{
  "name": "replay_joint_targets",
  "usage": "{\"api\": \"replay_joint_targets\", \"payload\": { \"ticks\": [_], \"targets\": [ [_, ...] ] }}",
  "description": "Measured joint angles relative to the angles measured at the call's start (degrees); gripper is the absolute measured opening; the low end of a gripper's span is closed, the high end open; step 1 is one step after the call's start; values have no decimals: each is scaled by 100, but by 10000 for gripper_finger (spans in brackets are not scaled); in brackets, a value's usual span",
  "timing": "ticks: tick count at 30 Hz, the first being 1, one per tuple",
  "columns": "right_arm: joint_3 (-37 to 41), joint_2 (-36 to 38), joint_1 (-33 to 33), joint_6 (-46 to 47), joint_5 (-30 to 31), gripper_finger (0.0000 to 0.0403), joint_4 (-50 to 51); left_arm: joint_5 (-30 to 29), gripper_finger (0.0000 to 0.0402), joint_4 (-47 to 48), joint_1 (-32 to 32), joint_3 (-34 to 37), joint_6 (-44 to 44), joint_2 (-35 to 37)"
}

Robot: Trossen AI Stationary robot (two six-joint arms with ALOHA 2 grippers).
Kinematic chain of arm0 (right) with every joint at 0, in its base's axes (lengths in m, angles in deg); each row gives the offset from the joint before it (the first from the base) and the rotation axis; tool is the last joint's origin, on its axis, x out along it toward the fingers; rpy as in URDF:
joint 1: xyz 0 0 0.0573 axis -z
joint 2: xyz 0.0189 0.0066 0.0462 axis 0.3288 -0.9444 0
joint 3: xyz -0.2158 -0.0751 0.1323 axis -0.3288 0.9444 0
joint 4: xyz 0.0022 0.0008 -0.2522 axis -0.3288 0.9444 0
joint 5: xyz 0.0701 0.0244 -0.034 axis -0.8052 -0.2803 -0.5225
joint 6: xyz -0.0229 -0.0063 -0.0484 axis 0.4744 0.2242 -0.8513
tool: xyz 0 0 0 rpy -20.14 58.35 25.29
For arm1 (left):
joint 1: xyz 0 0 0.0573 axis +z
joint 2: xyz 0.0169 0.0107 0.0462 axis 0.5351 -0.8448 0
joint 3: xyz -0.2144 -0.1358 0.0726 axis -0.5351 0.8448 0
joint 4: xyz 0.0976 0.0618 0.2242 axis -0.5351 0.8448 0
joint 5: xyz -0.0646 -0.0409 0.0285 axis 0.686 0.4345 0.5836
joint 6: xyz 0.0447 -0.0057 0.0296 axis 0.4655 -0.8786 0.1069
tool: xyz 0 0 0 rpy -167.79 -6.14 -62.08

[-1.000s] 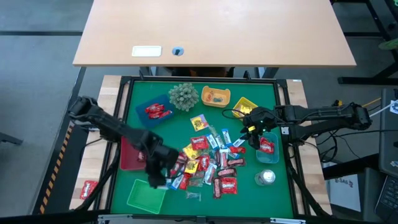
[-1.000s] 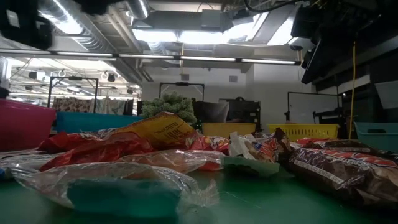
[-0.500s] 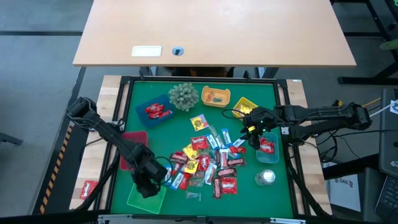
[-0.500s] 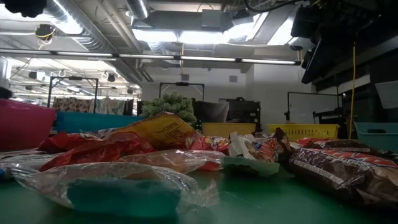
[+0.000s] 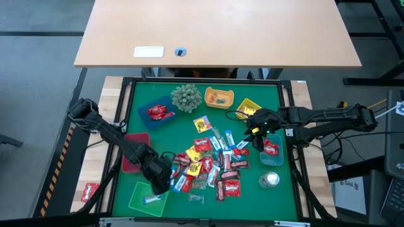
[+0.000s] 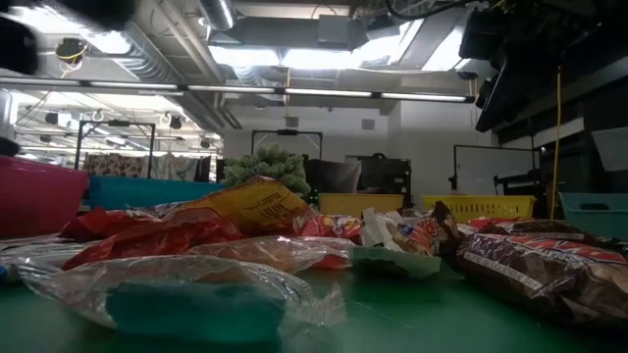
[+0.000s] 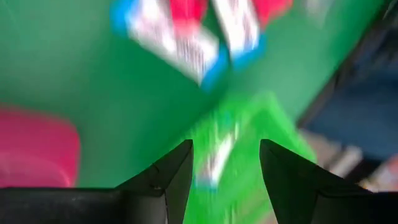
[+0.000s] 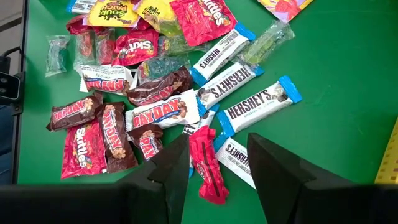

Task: Sort candy
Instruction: Put the brown chocolate into the red bin

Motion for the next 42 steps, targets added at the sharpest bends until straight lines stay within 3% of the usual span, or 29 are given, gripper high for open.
{"api": "replay_joint_targets", "payload": {
  "ticks": [7,11,18,24,42],
  "targets": [
    [0,0,0,0,0,161,-1,-1855,170,-495,617,0,688,0],
    [0,0,0,0,0,161,0,-2457,170,-550,938,0,1453,0],
    [0,0,0,0,0,161,-3,-2432,170,-725,1163,-7,3472,-165],
    [-2,-30,-2,1,0,161,4,-2202,170,-836,1189,-2,4551,-495],
    [-2,-254,-2,4,-15,161,-10,-1103,170,-1121,1545,-2,5302,-1378]
  ]
}}
